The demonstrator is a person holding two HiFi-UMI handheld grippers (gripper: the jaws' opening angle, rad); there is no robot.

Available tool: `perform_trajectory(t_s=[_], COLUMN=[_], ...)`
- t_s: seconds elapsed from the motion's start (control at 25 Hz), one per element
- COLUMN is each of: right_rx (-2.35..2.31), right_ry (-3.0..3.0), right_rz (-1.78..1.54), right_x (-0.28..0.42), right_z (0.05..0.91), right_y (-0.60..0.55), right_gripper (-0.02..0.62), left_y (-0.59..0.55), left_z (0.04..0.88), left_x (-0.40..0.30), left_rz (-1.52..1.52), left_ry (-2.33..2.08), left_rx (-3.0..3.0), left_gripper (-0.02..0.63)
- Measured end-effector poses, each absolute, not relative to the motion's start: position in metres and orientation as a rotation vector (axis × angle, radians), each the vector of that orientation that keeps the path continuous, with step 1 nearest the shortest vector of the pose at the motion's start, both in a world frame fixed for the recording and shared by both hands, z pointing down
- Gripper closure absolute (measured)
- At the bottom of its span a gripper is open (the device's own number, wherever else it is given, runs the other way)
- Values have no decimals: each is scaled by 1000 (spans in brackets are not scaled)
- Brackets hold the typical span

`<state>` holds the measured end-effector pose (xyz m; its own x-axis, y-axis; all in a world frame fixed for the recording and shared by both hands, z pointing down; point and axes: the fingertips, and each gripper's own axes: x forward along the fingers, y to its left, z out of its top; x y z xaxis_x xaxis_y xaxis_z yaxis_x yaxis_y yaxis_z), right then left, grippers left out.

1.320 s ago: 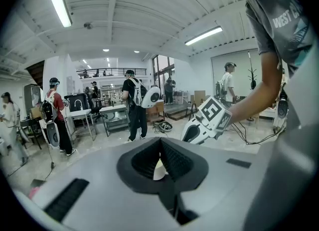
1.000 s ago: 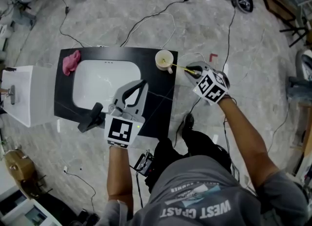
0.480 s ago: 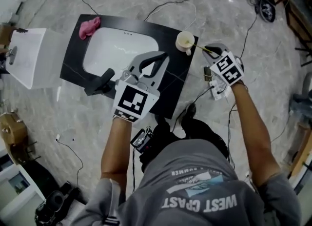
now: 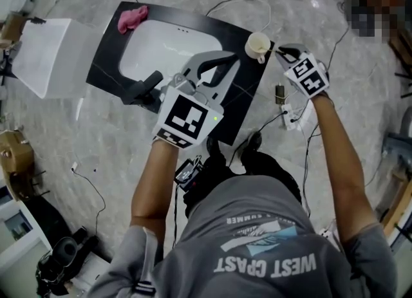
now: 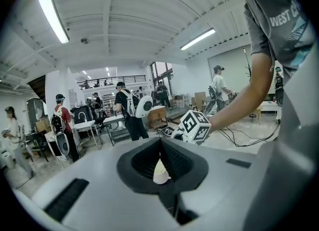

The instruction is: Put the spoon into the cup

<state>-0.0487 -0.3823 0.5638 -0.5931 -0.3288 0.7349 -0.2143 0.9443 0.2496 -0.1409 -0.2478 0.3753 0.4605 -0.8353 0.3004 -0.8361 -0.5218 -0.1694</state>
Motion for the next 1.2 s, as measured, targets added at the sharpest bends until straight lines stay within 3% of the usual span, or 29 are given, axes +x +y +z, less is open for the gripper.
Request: perform_trajectory(t_s=[0.52, 1.2], right_rx=[452, 575], right_ry=[-2281, -2529], right_rz=[-247, -314], right_x=[-61, -57], right_z=[504, 332], right_y=[-362, -251], right_gripper=[523, 551], left_y=[-217, -172], left_z=[339, 309], left_x=[-146, -129], left_rz=[595, 587], left_ry=[-1550, -1471], left_rx=[2777, 2946], left_gripper=[603, 603])
